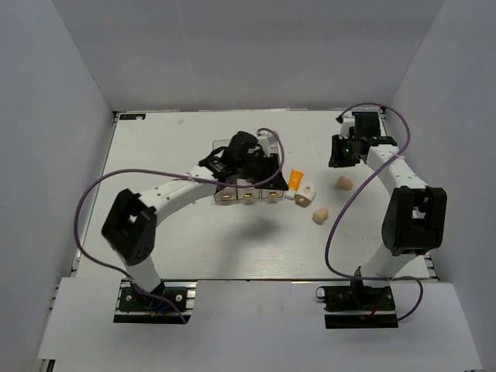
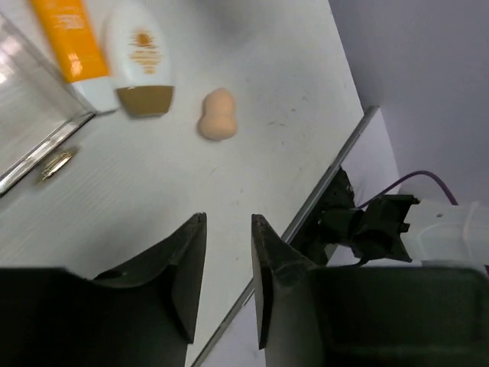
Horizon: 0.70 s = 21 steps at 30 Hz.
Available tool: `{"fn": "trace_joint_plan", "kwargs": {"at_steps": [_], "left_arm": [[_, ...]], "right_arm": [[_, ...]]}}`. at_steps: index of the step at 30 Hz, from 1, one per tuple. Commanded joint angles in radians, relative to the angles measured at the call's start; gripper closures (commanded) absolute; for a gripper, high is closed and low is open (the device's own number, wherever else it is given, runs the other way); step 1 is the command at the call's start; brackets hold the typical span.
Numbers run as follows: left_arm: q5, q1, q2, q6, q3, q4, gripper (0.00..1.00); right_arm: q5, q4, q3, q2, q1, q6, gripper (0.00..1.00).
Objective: Organize the makeup
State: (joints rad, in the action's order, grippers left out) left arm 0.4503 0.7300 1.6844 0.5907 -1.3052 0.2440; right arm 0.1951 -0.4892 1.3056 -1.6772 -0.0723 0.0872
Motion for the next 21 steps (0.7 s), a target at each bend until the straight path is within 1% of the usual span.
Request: {"fn": "trace_joint_plan", "kwargs": {"at_steps": [1, 2, 3, 4, 5, 6, 9, 11, 14, 17, 21], "left_arm": [[0.062, 0.078, 0.117, -0.095, -0.156, 0.051, 0.44], [0.070, 0.092, 0.118, -0.110, -0.186, 0.060, 0.38], [0.073, 0.107, 0.182, -0.141, -0.212, 0.072, 0.35], [0.073, 0.138, 0.217, -0.156, -0.242, 0.086, 0.33], [0.067, 0.152, 0.254, -0.173, -0.317, 0.110, 0.31], [0.064, 0.167, 0.329, -0.202, -0.356, 0.132, 0.28], [0.025, 0.213, 0.443, -0.248, -0.492, 0.216, 0.25], [-0.004, 0.232, 0.489, -0.264, -0.573, 0.241, 0.24], [-0.067, 0.253, 0.557, -0.299, -0.653, 0.274, 0.23], [-0.107, 0.263, 0.601, -0.330, -0.687, 0.299, 0.23], [-0.148, 0.272, 0.629, -0.344, -0.695, 0.307, 0.23]], "right_arm": [[0.093, -0.037, -0.051, 0.083, 0.058, -0.017, 0.63], [0.095, -0.037, -0.061, 0.091, 0.092, -0.017, 0.63], [0.096, -0.037, -0.069, 0.096, 0.101, -0.014, 0.59], [0.101, -0.040, -0.077, 0.102, 0.114, -0.010, 0.58], [0.104, -0.041, -0.084, 0.106, 0.141, -0.009, 0.57], [0.109, -0.049, -0.086, 0.108, 0.150, -0.004, 0.55], [0.128, -0.068, -0.077, 0.111, 0.192, 0.012, 0.52], [0.144, -0.072, -0.072, 0.111, 0.210, 0.022, 0.50], [0.159, -0.077, -0.065, 0.106, 0.233, 0.023, 0.50], [0.178, -0.083, -0.054, 0.099, 0.252, 0.022, 0.50], [0.194, -0.083, -0.054, 0.094, 0.266, 0.022, 0.50]]}}
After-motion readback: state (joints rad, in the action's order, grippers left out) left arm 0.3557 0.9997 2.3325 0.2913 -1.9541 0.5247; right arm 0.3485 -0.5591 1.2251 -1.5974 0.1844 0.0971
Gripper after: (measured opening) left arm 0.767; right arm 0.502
